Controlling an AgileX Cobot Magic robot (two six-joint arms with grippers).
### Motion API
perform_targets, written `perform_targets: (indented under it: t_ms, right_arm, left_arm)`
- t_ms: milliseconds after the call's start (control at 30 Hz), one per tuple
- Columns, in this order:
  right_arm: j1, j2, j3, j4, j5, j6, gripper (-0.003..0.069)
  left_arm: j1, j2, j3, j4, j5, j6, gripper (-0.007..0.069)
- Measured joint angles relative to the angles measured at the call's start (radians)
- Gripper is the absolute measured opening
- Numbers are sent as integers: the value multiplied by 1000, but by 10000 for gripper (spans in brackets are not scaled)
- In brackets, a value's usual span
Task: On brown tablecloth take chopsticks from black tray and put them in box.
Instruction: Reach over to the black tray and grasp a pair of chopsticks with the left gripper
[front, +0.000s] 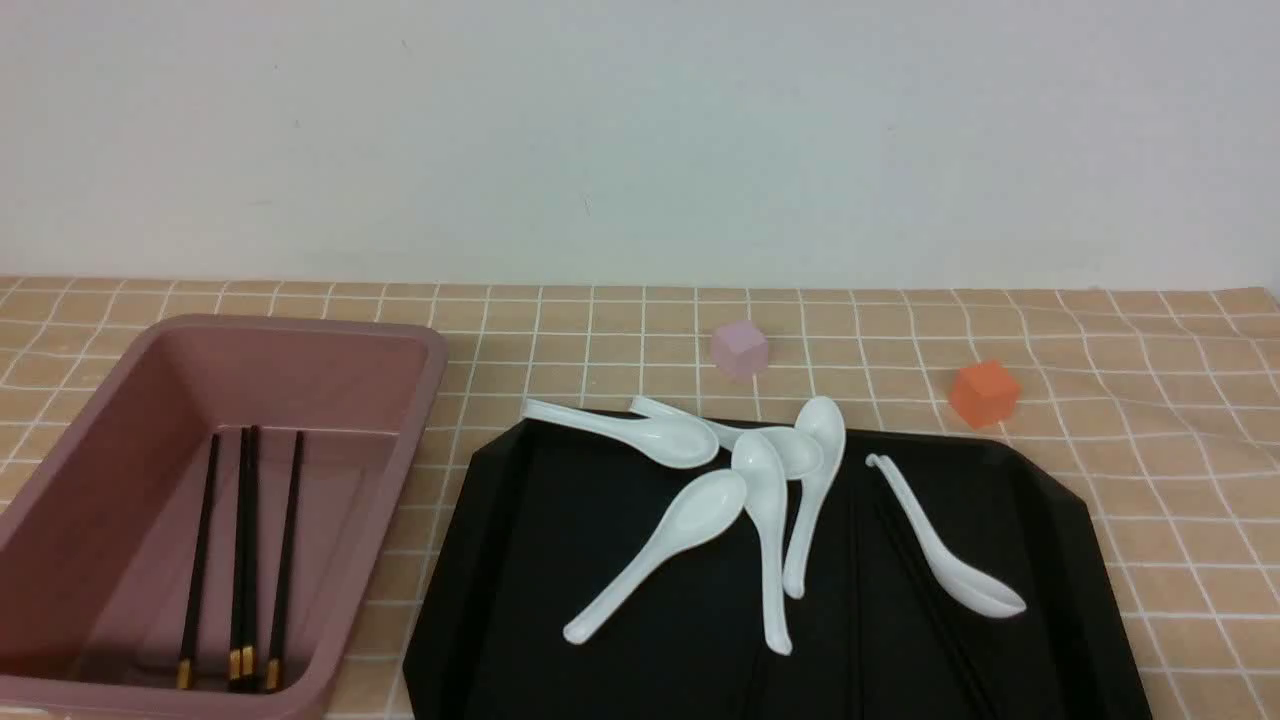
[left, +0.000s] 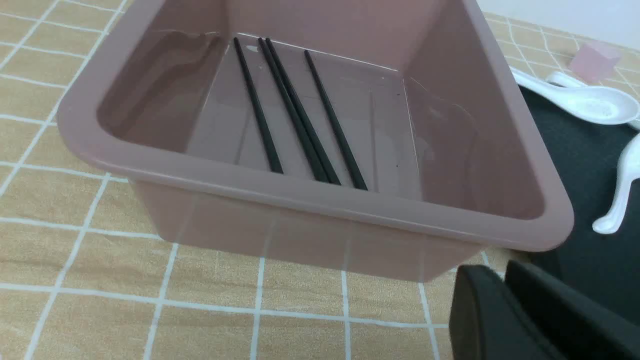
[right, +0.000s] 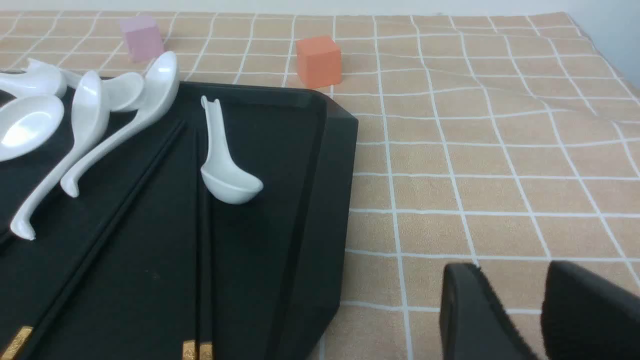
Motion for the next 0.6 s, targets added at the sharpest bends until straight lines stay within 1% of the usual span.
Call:
perform_targets:
  t_ms: [600]
  right_arm:
    - [0, 0, 0, 0, 0, 0, 240]
  left_arm:
    - [0, 0, 0, 0, 0, 0, 93]
